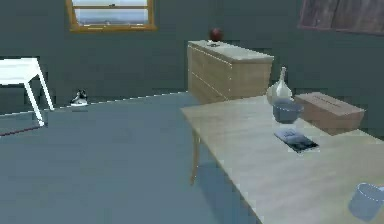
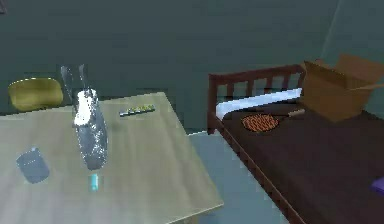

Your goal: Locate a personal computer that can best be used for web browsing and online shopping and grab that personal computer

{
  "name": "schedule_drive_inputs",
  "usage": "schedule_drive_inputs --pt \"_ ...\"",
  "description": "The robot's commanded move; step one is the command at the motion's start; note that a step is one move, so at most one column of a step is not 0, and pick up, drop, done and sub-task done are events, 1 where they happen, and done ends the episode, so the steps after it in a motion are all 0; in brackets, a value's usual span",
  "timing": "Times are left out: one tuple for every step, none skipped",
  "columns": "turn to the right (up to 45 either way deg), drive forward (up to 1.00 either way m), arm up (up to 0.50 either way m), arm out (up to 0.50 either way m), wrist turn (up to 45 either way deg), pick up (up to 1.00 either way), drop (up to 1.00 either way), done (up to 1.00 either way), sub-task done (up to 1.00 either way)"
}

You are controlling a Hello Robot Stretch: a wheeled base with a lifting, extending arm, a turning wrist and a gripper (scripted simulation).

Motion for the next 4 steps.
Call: schedule_drive_inputs --pt "-45.0 0.00 0.00 0.00 0.0 0.00 0.00 0.00 0.00" --pt "0.0 0.00 0.08 0.00 0.0 0.00 0.00 0.00 0.00" --pt "0.0 0.00 0.00 0.50 0.0 0.00 0.00 0.00 0.00" --pt "0.0 0.00 0.00 0.00 45.0 0.00 0.00 0.00 0.00"
